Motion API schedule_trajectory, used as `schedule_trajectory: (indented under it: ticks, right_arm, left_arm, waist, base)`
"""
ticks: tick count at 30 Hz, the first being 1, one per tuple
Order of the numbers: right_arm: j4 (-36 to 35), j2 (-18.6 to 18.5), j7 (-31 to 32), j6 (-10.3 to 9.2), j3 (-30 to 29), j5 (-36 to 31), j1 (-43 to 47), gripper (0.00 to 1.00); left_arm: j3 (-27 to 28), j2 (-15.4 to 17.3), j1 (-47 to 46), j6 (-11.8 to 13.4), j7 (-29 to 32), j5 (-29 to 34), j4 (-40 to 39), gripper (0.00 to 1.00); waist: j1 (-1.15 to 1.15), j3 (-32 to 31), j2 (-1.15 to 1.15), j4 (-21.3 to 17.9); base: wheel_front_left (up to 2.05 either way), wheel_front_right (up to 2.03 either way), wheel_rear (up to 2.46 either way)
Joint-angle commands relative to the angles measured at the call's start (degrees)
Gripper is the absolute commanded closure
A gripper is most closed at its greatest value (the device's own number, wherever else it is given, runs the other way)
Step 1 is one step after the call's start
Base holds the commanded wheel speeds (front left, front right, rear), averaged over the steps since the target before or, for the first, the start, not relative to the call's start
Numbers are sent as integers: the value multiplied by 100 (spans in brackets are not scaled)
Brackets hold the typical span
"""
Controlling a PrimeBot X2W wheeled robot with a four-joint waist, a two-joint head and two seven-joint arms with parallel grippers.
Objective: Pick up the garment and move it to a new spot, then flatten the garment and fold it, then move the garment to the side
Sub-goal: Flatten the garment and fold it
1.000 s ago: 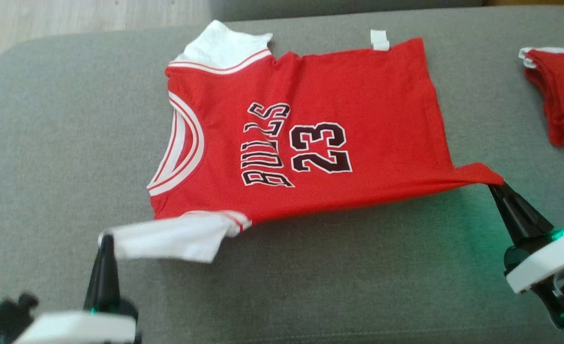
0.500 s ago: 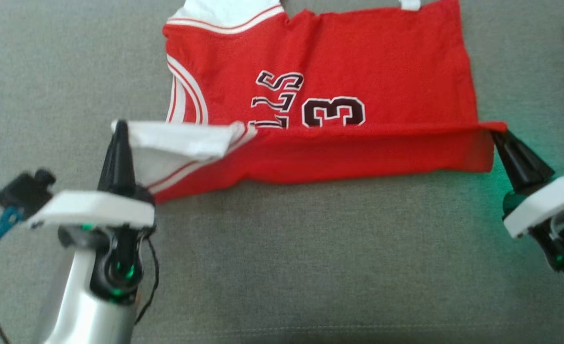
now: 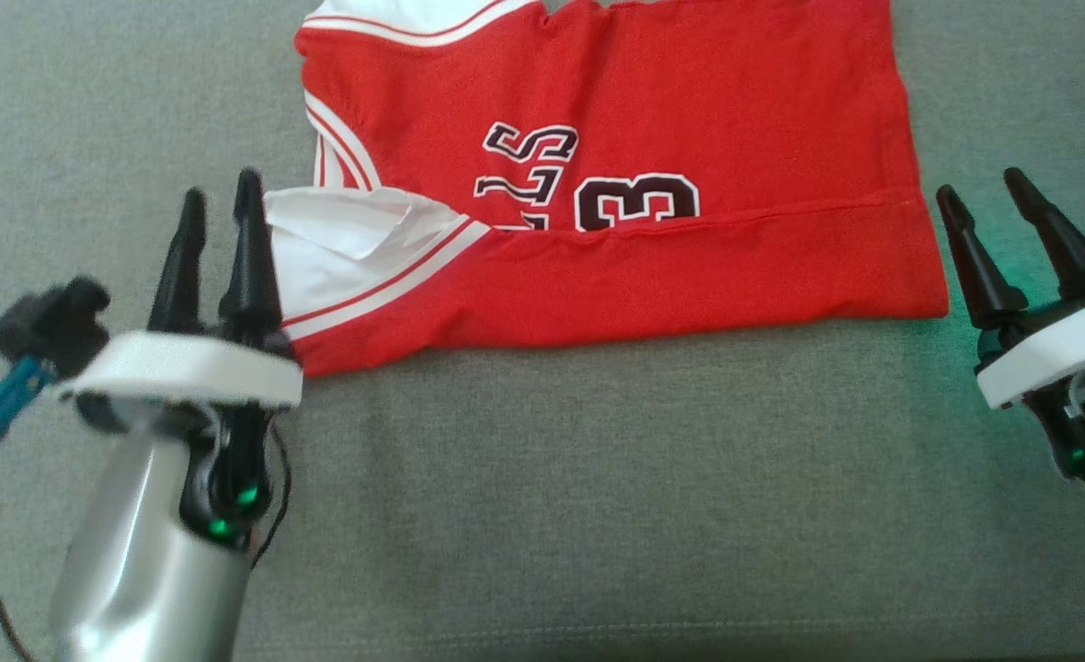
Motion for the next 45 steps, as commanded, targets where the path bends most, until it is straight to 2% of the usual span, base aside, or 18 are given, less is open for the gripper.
schedule_trajectory:
  ticks: [1, 5, 8, 11, 17, 21, 27, 28, 29, 30, 33, 34, 35, 37, 45]
  right_arm:
    - [-143, -55, -86, -10, -46, 41, 116, 0]
    - [-307, 133, -161, -10, -226, 34, 358, 0]
    - [-420, 291, -180, -10, -378, -5, 549, 0]
    - [-490, 426, -187, -10, -533, -50, 708, 0]
    - [-544, 608, -192, -10, -757, -150, 824, 0]
    - [-557, 680, -193, -10, -809, -222, 846, 0]
    - [-573, 703, -193, -10, -865, -276, 895, 0]
    - [-564, 702, -193, -10, -875, -283, 907, 0]
    - [-552, 701, -193, -10, -884, -293, 919, 0]
    - [-536, 700, -193, -10, -890, -307, 930, 0]
    - [-476, 704, -193, -10, -908, -349, 961, 0]
    - [-446, 712, -193, -10, -917, -363, 972, 0]
    - [-446, 712, -193, -10, -917, -363, 972, 0]
    - [-361, 745, -180, -10, -932, -395, 979, 0]
    - [341, 1202, 446, -10, -1043, -540, 875, 0]
  left_arm:
    - [201, 184, 153, 55, -57, 101, -204, 0]
    - [185, 179, 868, 319, -118, 520, -283, 0]
    - [124, 127, 1223, 409, -133, 738, -167, 0]
    - [181, -22, 1275, 319, -141, 726, 11, 0]
    - [310, -90, 1011, 150, -144, 988, 709, 0]
    - [230, -102, 757, 125, -143, 1109, 1437, 0]
    - [28, -119, 345, -84, -144, 1253, 2143, 0]
    - [-35, -111, 302, -120, -144, 1307, 2244, 16]
    - [-99, -101, 266, -148, -144, 1368, 2333, 37]
    - [-174, -89, 243, -170, -144, 1441, 2413, 47]
    - [-364, -75, 230, -220, -144, 1600, 2576, 65]
    - [-415, -71, 243, -226, -140, 1638, 2613, 78]
    - [-415, -71, 243, -226, -140, 1638, 2613, 78]
    - [-467, -72, 262, -238, -140, 1666, 2679, 100]
    - [-386, 40, 402, -221, -144, 1776, 2336, 100]
  waist:
    - [0, -42, 0, -24]
    - [0, -172, 0, -62]
    - [0, -259, 0, -59]
    - [0, -324, 0, -26]
    - [0, -373, 0, -28]
    - [0, -379, 0, -61]
    - [0, -364, 0, -61]
    - [0, -368, 0, -58]
    - [0, -376, 0, -54]
    - [0, -388, 0, -49]
    - [0, -445, 0, -26]
    - [0, -473, 0, -12]
    - [0, -473, 0, -12]
    - [0, -519, 0, 13]
    - [0, -727, 0, 117]
  base:
    - [0, 0, 0]
    - [0, 0, 0]
    - [0, 0, 0]
    - [0, 0, 0]
    - [0, 0, 0]
    - [0, 0, 0]
    - [0, 0, 0]
    - [0, 0, 0]
    - [0, 0, 0]
    - [0, 0, 0]
    - [0, 0, 0]
    - [0, 0, 0]
    - [0, 0, 0]
    - [0, 0, 0]
    - [0, 0, 0]
